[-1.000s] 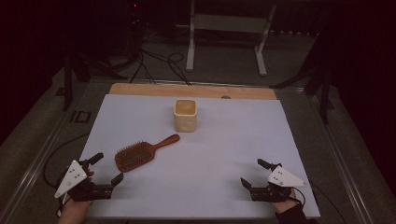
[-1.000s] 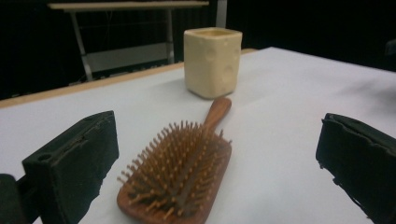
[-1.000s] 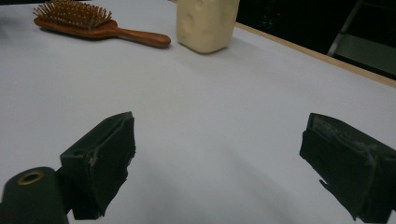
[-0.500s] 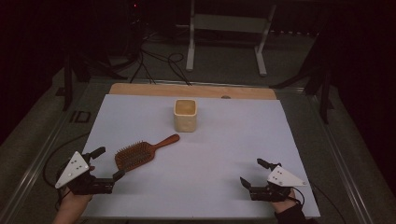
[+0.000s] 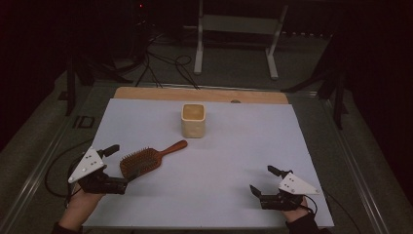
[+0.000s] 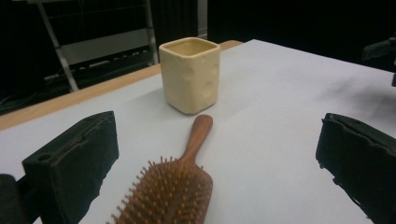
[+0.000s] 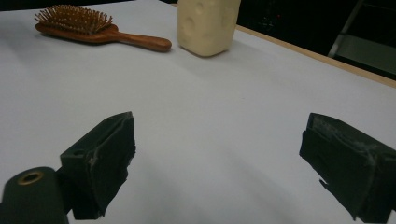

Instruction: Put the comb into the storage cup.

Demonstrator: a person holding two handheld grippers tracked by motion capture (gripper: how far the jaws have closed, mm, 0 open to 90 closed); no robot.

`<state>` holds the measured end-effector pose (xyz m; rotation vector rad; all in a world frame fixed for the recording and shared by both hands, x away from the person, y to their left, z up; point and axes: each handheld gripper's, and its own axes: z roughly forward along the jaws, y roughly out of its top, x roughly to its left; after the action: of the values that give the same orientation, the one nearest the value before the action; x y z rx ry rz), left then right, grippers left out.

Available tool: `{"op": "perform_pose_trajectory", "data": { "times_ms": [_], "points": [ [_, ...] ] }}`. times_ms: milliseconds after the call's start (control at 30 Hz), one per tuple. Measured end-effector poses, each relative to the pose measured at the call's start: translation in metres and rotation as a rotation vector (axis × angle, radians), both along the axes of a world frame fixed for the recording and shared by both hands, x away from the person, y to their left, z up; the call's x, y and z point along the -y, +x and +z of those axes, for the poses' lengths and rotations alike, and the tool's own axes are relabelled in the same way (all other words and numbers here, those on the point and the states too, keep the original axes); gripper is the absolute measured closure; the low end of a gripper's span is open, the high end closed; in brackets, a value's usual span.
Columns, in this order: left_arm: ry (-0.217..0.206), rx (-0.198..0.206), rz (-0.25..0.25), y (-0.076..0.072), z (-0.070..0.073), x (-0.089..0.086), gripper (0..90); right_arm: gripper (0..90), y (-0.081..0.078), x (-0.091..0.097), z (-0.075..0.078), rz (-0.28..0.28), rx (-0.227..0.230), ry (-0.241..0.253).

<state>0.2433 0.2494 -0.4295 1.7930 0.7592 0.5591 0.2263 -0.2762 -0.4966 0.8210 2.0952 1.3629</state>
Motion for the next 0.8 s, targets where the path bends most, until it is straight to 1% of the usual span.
{"op": "perform_pose_trajectory", "data": {
  "times_ms": [67, 133, 200, 267, 333, 367, 433, 500, 533, 633, 667, 767, 800],
  "points": [
    [-0.003, -0.027, -0.014, 0.005, 0.005, 0.005, 0.1, 9.7, 0.000, 0.000, 0.000, 0.003, 0.000, 0.004],
    [0.009, -0.041, -0.019, 0.009, 0.009, 0.010, 0.0, 9.7, 0.000, 0.000, 0.000, 0.003, -0.001, 0.002],
    [0.027, -0.043, -0.012, 0.014, 0.012, 0.017, 0.0, 9.7, 0.000, 0.000, 0.000, 0.004, -0.001, 0.005],
    [0.046, -0.041, -0.024, 0.019, 0.015, 0.023, 0.0, 9.7, 0.000, 0.000, 0.000, 0.005, -0.004, 0.006],
    [0.057, -0.055, -0.022, 0.025, 0.017, 0.030, 0.0, 9.7, 0.000, 0.000, 0.000, 0.007, -0.004, 0.005],
    [0.063, -0.055, -0.023, 0.027, 0.017, 0.033, 0.0, 9.7, 0.000, 0.000, 0.000, 0.009, -0.006, 0.006],
    [0.083, -0.067, -0.034, 0.032, 0.018, 0.040, 0.0, 9.7, 0.000, 0.000, 0.000, 0.009, -0.004, 0.007],
    [0.091, -0.080, -0.050, 0.037, 0.018, 0.047, 0.0, 9.7, 0.000, 0.000, 0.000, 0.009, -0.006, 0.008],
    [0.096, -0.087, -0.050, 0.040, 0.018, 0.050, 0.0, 9.7, 0.000, 0.000, 0.000, 0.009, -0.006, 0.009],
    [0.094, -0.104, -0.058, 0.048, 0.018, 0.058, 0.1, 9.7, 0.000, 0.000, 0.001, 0.003, 0.005, 0.014],
    [0.100, -0.108, -0.057, 0.050, 0.018, 0.061, 0.1, 9.7, 0.000, 0.001, 0.001, 0.002, 0.004, 0.016],
    [0.092, -0.133, -0.063, 0.057, 0.018, 0.068, 0.1, 9.7, 0.000, 0.000, 0.001, 0.002, 0.008, 0.014],
    [0.095, -0.134, -0.064, 0.059, 0.018, 0.070, 0.1, 9.7, -0.001, 0.000, 0.001, 0.002, 0.009, 0.015]
  ]
}}
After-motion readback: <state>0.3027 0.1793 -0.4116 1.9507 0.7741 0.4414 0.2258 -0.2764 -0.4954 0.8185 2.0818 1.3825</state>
